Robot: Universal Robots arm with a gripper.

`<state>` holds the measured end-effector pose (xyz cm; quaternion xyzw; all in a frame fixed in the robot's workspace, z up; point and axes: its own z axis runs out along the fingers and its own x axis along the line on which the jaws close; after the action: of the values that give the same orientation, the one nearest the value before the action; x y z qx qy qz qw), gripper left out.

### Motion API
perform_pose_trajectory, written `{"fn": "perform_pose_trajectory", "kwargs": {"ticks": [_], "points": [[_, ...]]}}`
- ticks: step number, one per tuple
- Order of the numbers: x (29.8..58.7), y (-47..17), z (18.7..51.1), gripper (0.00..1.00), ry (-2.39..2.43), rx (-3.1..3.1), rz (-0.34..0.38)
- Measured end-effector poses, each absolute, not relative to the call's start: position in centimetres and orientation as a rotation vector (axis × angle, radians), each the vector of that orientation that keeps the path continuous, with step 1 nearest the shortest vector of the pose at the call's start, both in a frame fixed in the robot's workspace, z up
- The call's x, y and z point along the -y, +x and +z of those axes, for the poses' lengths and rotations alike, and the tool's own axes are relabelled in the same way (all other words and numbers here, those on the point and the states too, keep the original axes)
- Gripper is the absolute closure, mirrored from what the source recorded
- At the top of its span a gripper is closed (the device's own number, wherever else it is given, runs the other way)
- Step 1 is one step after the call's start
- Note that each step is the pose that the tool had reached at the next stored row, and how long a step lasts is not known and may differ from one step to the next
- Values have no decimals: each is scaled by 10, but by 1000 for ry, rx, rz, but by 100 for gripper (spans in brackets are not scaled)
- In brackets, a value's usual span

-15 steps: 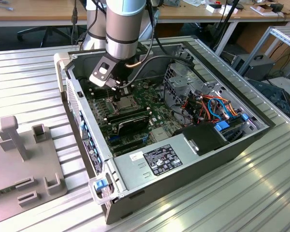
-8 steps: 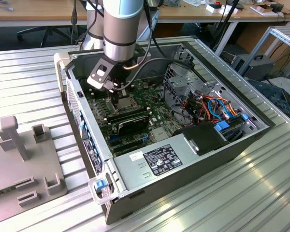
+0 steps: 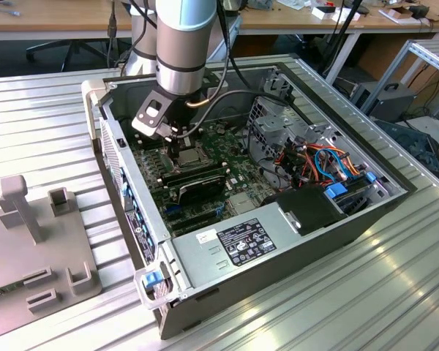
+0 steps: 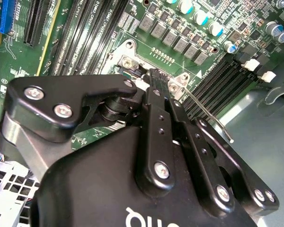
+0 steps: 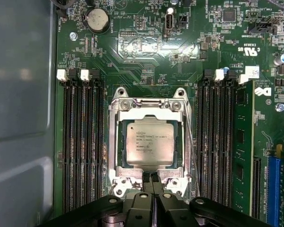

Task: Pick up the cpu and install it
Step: 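Close the cpu cover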

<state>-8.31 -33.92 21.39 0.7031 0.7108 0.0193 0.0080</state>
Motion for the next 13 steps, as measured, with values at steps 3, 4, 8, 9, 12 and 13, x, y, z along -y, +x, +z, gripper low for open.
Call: {"fn": "perform_pose_trajectory", "kwargs": {"ticks": [3, 4, 8, 9, 12, 13], "points": [[339, -83, 211, 89, 2198, -2222, 60], [339, -83, 211, 89, 2198, -2222, 60], [339, -83, 210, 89, 2198, -2222, 59], [339, -83, 210, 89, 2197, -2222, 59], [339, -83, 210, 89, 2198, -2222, 60], [339, -83, 209, 89, 2198, -2222, 60]]}}
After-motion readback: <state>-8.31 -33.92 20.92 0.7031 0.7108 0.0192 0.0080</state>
